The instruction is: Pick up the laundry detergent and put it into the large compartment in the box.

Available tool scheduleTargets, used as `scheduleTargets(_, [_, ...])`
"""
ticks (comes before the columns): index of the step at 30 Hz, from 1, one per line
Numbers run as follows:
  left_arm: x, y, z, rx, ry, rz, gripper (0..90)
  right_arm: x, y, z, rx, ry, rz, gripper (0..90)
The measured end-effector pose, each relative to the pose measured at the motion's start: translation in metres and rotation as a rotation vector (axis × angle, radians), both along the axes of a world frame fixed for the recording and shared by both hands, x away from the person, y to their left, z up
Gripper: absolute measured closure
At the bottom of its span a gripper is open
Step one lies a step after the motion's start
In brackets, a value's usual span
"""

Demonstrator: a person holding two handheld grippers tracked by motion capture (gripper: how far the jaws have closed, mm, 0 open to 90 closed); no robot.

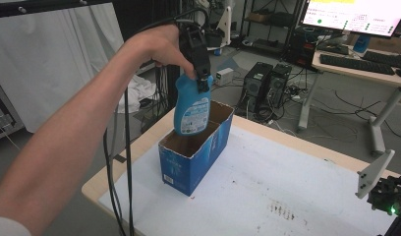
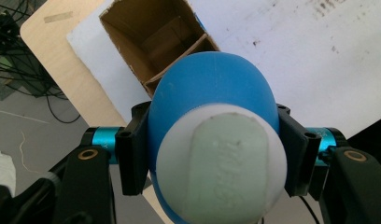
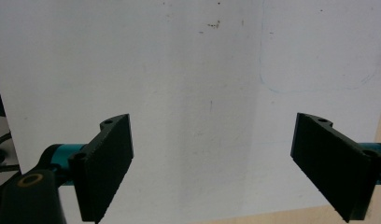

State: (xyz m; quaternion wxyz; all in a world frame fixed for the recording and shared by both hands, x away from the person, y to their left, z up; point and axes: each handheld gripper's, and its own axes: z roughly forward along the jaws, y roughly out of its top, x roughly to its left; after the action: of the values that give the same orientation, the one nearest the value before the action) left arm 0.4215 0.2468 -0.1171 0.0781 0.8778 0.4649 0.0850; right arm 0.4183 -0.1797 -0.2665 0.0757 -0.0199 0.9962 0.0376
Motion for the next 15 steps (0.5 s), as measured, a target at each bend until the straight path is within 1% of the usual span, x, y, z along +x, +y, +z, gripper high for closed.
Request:
scheduleTargets(3, [0.001, 0.002, -0.008, -0.006, 0.004, -0.004, 38.3, 0.000, 0.000, 0.000, 0.001, -0.003, -0.005, 12.2])
scheduleTargets(4, [0.001, 0.002, -0.008, -0.006, 0.004, -0.004, 38.2, 0.000, 0.000, 0.000, 0.001, -0.003, -0.005, 12.2])
scheduleTargets(7, [0.002, 0.002, -0.017, -0.013, 0.011, -0.009, 38.3, 0.000, 0.001, -0.001, 0.000, 0.001, -0.004, 12.2])
scheduleTargets(8, [0.003, 0.002, -0.019, -0.015, 0.004, -0.018, 38.3, 0.000, 0.001, -0.002, 0.000, 0.001, 0.002, 12.2])
scheduleTargets(9, [0.003, 0.001, -0.022, -0.021, -0.012, -0.015, 38.3, 0.000, 0.002, -0.002, -0.001, 0.003, 0.003, 12.2])
scheduleTargets(11, [0.004, 0.001, -0.026, -0.007, -0.003, -0.021, 38.3, -0.001, 0.002, -0.004, -0.001, 0.005, 0.006, 12.2])
scheduleTargets(12, [0.004, 0.000, -0.031, -0.003, -0.005, -0.027, 38.3, -0.001, 0.002, -0.004, -0.003, 0.006, 0.004, 12.1])
scheduleTargets(15, [0.006, 0.001, -0.041, -0.009, 0.003, -0.034, 38.3, -0.001, 0.002, -0.005, -0.006, 0.005, 0.002, 12.2])
